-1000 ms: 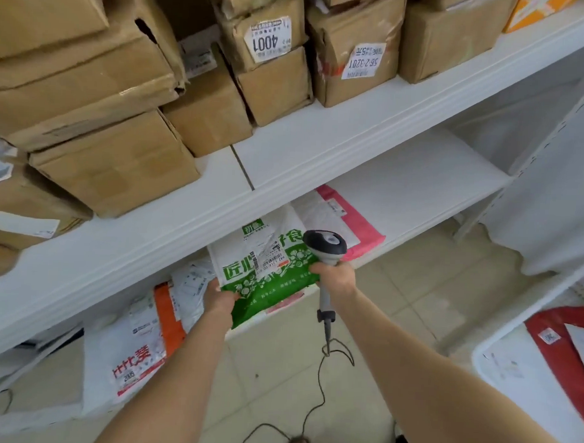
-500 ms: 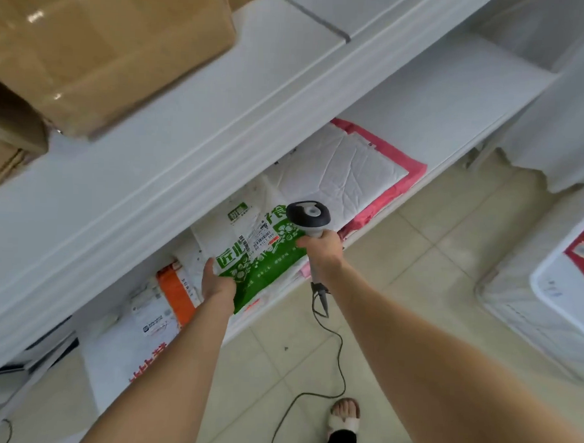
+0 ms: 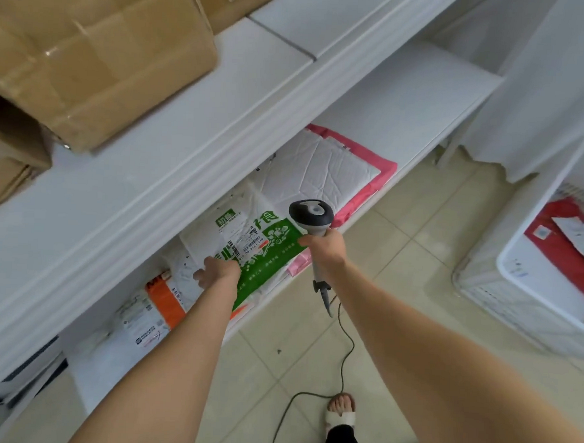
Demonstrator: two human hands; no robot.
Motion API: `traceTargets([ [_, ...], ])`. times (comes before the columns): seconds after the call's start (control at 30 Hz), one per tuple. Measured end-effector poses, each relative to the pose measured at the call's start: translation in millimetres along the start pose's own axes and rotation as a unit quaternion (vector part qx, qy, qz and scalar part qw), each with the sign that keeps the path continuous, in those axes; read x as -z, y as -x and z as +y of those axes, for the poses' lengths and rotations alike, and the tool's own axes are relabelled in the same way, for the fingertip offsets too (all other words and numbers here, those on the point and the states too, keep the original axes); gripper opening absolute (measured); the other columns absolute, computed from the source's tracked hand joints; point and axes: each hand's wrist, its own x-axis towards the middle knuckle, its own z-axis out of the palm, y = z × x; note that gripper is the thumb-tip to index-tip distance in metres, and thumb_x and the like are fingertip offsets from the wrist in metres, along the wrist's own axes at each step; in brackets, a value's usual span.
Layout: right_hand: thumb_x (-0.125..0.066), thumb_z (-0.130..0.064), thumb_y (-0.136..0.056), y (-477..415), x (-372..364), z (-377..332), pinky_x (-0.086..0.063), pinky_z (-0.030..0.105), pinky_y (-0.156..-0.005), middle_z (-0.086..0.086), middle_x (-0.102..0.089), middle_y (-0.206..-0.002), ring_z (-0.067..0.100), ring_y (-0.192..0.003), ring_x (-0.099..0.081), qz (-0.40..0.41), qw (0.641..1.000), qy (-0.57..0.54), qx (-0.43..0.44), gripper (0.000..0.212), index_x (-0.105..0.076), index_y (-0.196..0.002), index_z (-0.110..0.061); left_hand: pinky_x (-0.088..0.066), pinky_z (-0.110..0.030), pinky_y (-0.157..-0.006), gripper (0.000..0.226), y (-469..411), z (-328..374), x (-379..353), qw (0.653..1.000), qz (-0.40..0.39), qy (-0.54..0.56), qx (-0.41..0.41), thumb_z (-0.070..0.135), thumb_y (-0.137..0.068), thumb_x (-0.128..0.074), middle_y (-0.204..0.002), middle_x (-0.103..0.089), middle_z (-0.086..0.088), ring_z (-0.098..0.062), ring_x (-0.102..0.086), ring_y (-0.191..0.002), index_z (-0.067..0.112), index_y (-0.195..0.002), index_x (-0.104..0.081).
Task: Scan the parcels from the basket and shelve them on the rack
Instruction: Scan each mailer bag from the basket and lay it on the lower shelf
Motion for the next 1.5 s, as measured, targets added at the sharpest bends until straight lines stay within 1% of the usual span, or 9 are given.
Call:
traceTargets([
  [0.17,-0.066,-0.002,-0.082,23.7,41.2,-19.2,-0.042,0.024,-0.056,0.003,-0.055,-0.073,0.012,-0.062,-0.05,0.026,0.999,-0.029,-0.01,0.016,-0.066,-0.098,0.002,-0.044,-0.044,-0.096,0.046,44.9,35.6,-7.4,0.997,0.001,-0.02,-0.07,0.008,-0.094,-0.048,-0.143,-0.027,-0.023,-0.039,-0.041,-0.124,0.004,-0.138,-0.037],
  [0.27,-0.066,0.0,-0.081,40.7,84.1,-32.2,-0.041,0.025,-0.057,0.003,-0.053,-0.072,0.013,-0.061,-0.047,0.043,0.996,-0.076,-0.016,0.004,-0.064,-0.079,-0.004,-0.043,-0.045,-0.098,0.045,88.2,64.3,-22.6,0.991,-0.013,-0.026,-0.129,0.008,-0.093,-0.049,-0.142,-0.028,-0.024,-0.041,-0.044,-0.122,0.004,-0.137,-0.039],
  [0.53,-0.063,0.003,-0.082,91.4,249.9,-43.5,-0.044,0.024,-0.055,0.002,-0.059,-0.072,0.013,-0.061,-0.055,0.091,0.966,-0.24,-0.01,0.019,-0.057,-0.074,-0.013,-0.044,-0.039,-0.098,0.048,241.8,129.8,-94.7,0.967,-0.057,-0.04,-0.245,0.011,-0.091,-0.048,-0.139,-0.031,-0.02,-0.04,-0.047,-0.119,0.011,-0.138,-0.042],
  [0.67,-0.059,0.008,-0.084,116.0,350.3,-41.4,-0.043,0.024,-0.058,0.008,-0.056,-0.069,0.016,-0.06,-0.051,0.128,0.931,-0.342,0.004,0.023,-0.056,-0.068,-0.009,-0.048,-0.035,-0.091,0.048,330.1,152.1,-143.2,0.946,-0.07,-0.047,-0.312,0.013,-0.09,-0.051,-0.136,-0.043,-0.019,-0.037,-0.052,-0.117,0.01,-0.137,-0.047],
  [0.77,-0.06,0.005,-0.086,130.3,421.1,-34.8,-0.046,0.028,-0.066,0.007,-0.057,-0.068,0.017,-0.061,-0.052,0.146,0.906,-0.398,0.003,0.019,-0.057,-0.073,-0.009,-0.042,-0.033,-0.1,0.05,396.1,165.9,-181.4,0.934,-0.089,-0.049,-0.343,0.014,-0.091,-0.051,-0.144,-0.036,-0.016,-0.032,-0.047,-0.124,0.013,-0.14,-0.043],
  [1.07,-0.066,-0.006,-0.088,145.3,571.5,3.5,-0.049,0.035,-0.076,0.004,-0.061,-0.066,0.015,-0.062,-0.058,0.2,0.806,-0.556,-0.015,0.011,-0.058,-0.086,-0.013,-0.039,-0.03,-0.094,0.048,531.7,191.1,-292.7,0.895,-0.145,-0.116,-0.405,0.018,-0.092,-0.05,-0.143,-0.033,-0.011,-0.028,-0.048,-0.119,0.017,-0.139,-0.043],
  [1.2,-0.067,-0.01,-0.088,134.6,614.4,19.9,-0.052,0.037,-0.082,0.005,-0.063,-0.073,0.016,-0.068,-0.059,0.222,0.792,-0.568,-0.035,0.01,-0.06,-0.094,-0.012,-0.038,-0.036,-0.103,0.047,559.9,203.1,-340.0,0.883,-0.197,-0.132,-0.406,0.016,-0.093,-0.051,-0.147,-0.027,-0.013,-0.03,-0.047,-0.121,0.014,-0.139,-0.042],
  [1.33,-0.068,-0.014,-0.088,109.2,653.0,34.4,-0.053,0.033,-0.071,0.004,-0.064,-0.073,0.015,-0.065,-0.06,0.253,0.801,-0.539,-0.065,0.017,-0.06,-0.103,-0.009,-0.039,-0.03,-0.087,0.046,572.6,220.8,-392.4,0.868,-0.225,-0.156,-0.414,0.016,-0.093,-0.051,-0.145,-0.028,-0.012,-0.024,-0.05,-0.102,0.014,-0.139,-0.042],
  [1.5,-0.066,-0.01,-0.088,48.0,704.9,54.2,-0.051,0.025,-0.058,0.004,-0.063,-0.065,0.013,-0.053,-0.058,0.31,0.803,-0.499,-0.104,0.019,-0.061,-0.106,-0.003,-0.041,-0.036,-0.102,0.048,575.6,252.1,-475.9,0.85,-0.277,-0.192,-0.405,0.019,-0.092,-0.054,-0.144,-0.033,-0.014,-0.031,-0.05,-0.119,0.011,-0.138,-0.043],
])
